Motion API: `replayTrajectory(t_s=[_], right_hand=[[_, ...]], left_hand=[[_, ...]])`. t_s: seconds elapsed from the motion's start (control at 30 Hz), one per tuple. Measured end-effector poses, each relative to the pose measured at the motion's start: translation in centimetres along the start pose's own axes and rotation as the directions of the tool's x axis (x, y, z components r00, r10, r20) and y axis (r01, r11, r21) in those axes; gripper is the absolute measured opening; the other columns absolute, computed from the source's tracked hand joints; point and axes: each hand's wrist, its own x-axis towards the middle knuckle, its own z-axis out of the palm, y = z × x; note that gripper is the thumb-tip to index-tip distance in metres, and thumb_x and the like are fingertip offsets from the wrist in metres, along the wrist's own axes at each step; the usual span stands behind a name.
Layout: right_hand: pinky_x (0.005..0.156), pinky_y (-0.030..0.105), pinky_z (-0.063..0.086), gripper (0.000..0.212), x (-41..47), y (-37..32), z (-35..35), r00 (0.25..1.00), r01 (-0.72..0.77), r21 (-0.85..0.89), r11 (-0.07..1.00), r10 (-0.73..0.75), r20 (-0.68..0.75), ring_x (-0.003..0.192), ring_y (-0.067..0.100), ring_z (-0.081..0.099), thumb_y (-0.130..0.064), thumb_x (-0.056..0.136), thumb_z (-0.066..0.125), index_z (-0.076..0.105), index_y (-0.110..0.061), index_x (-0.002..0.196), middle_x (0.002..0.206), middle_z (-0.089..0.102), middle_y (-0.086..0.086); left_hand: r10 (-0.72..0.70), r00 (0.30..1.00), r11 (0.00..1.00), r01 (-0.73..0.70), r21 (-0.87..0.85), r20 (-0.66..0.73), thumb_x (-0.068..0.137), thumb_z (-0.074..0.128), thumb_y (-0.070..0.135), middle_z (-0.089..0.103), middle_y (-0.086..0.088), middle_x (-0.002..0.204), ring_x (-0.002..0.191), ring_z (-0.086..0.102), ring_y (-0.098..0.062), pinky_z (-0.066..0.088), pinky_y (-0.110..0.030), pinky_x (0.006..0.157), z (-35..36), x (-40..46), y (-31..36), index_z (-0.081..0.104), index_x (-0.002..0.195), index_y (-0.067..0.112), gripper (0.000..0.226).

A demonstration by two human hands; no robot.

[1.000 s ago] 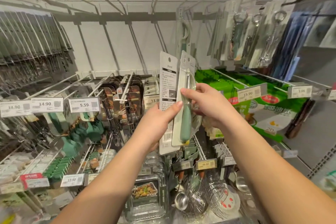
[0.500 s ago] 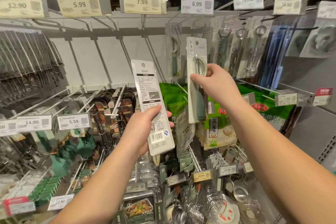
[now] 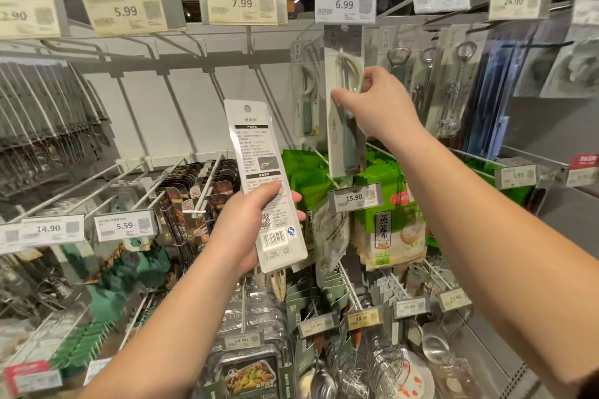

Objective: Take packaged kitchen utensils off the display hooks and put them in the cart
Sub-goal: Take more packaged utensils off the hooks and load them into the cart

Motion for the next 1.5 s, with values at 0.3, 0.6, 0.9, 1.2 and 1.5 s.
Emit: replayTrajectory(t_s=[0.3,0.6,0.9,1.2,1.5], right_hand=[[0.061,0.031,0.042,0.048,1.1,-0.1,0.8,0.999,0.034,0.029,0.999,-0.034,-0.01,0.086,0.017,0.058,-0.046,0.088,0.065,0.058,-0.011,0.12,0.095,0.06,-0.005],[0.077,0.031,0.043,0.064,3.7,0.7,3.8,1.0,-0.005,0.007,1.0,0.006,-0.018,0.103,0.023,0.058,-0.048,0.087,0.067,0.05,-0.008,0.134,0.122,0.058,0.004],[0.09,0.031,0.043,0.064,7.9,1.6,7.4,0.995,-0.092,0.053,0.994,0.09,0.042,0.121,0.025,0.053,-0.044,0.091,0.068,0.043,-0.013,0.14,0.137,0.05,0.007],[0.117,0.041,0.032,0.073,11.5,2.7,10.9,0.994,-0.089,-0.083,0.993,0.094,0.059,0.143,0.03,0.036,-0.046,0.096,0.059,0.032,-0.008,0.153,0.157,0.035,0.01],[0.12,0.042,0.028,0.077,14.0,3.1,13.9,0.988,-0.147,-0.042,0.988,0.149,0.039,0.147,0.032,0.029,-0.04,0.095,0.061,0.027,-0.008,0.156,0.161,0.028,0.011]], left_hand=[[-0.002,1.0,1.0,0.002,-0.019,0.015,0.101,0.053,0.018,0.077,-0.013,0.094,0.073,0.073,-0.028,0.059,-0.041,0.068,0.5,1.3,0.2,0.065,0.112,0.003,0.023],[-0.008,1.0,0.999,0.008,-0.034,0.023,0.101,0.052,0.019,0.075,-0.013,0.093,0.072,0.072,-0.028,0.06,-0.038,0.064,0.7,2.8,0.4,0.063,0.12,0.0,0.029],[0.013,1.0,0.999,-0.014,-0.049,-0.013,0.101,0.052,0.018,0.075,-0.012,0.09,0.07,0.072,-0.027,0.058,-0.041,0.066,0.5,4.3,0.9,0.062,0.117,0.002,0.025],[0.047,0.998,0.997,-0.049,-0.056,-0.041,0.1,0.054,0.017,0.076,-0.013,0.091,0.071,0.072,-0.029,0.059,-0.043,0.071,0.4,4.9,1.8,0.064,0.113,0.005,0.02],[0.071,0.996,0.995,-0.075,-0.073,-0.056,0.101,0.052,0.015,0.075,-0.012,0.086,0.065,0.071,-0.026,0.06,-0.037,0.06,0.5,5.1,2.5,0.063,0.111,0.003,0.019]])
